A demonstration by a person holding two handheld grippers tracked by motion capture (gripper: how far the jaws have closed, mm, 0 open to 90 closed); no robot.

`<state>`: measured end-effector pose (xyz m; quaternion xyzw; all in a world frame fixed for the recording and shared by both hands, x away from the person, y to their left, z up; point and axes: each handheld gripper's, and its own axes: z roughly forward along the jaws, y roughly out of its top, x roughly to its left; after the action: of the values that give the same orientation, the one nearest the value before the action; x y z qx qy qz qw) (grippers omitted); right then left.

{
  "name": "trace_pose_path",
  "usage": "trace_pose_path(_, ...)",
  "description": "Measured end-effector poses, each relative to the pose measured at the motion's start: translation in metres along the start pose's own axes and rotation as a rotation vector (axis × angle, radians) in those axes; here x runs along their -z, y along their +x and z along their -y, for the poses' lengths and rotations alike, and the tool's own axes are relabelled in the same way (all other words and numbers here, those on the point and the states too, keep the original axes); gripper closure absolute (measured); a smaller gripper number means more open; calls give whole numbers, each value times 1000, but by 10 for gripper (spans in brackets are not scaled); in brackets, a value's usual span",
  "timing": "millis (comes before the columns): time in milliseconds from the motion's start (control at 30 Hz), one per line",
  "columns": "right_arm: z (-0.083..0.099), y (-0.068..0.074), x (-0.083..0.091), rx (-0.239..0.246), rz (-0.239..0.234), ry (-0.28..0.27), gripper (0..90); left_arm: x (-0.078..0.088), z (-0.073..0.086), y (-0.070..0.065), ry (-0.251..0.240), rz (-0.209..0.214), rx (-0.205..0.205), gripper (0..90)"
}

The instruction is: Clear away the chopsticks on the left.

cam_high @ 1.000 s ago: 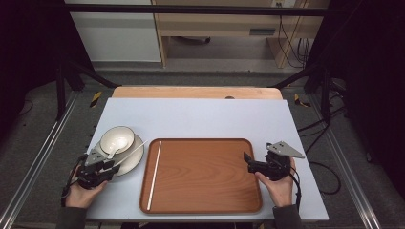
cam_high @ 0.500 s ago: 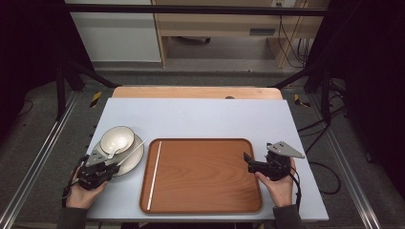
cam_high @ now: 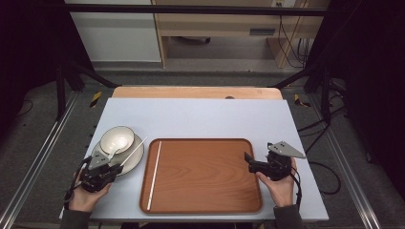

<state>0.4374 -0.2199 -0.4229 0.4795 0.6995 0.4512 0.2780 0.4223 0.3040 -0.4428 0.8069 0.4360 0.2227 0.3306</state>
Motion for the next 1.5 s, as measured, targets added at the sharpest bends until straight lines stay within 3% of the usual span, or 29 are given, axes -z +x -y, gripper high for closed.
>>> trace_pose_path(467,0,-1,1,-3,5,-5,75,4,-9,-29,-60,-1,52,838)
trace_pose_path(900,-1,-1,2,-6,4,-11,75,-2,-16,-66,-99,-37,113,837)
trace_pose_path(1300,-1,0,2,-3,4,-8,74,-6,-26,-90,-141,-87,170,837)
trace_pose_path(1500,-2,1,3,-10,-1,-14,74,-7,-34,-97,-164,-89,204,837)
